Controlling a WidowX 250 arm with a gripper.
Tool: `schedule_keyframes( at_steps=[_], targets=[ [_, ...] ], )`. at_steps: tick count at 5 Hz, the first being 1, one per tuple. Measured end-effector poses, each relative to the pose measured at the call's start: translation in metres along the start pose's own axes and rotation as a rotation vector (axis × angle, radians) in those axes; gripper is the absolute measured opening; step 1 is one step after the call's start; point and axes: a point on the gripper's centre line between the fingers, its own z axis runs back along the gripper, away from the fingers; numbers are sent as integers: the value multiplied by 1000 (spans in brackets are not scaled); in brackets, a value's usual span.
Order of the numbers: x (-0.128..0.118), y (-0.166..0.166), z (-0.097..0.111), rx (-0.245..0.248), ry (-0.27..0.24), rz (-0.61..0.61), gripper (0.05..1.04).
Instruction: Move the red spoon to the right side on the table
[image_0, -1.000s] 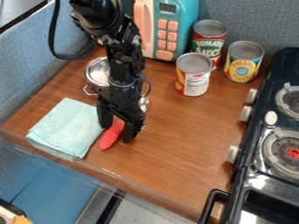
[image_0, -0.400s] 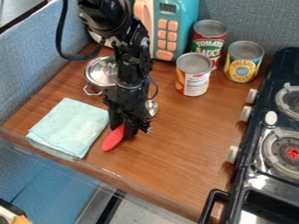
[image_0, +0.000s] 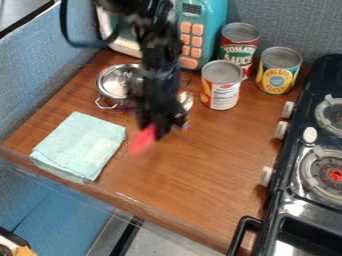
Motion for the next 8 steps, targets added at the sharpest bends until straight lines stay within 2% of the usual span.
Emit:
schedule_keyframes(
  at_steps=[1, 2, 3, 5, 6, 7, 8],
  targets=[
    [24, -34, 16, -21, -51, -27, 369],
    [42, -58, 15, -15, -47, -31, 369],
    [67, -77, 0, 7, -17, 0, 369],
    [101, -80, -51, 10, 92, 100, 369],
    [105, -77, -52, 0, 109, 117, 455],
    [99, -73, -54, -8, 110, 126, 742],
    [86, -71, -44, -11, 82, 99, 985]
  ],
)
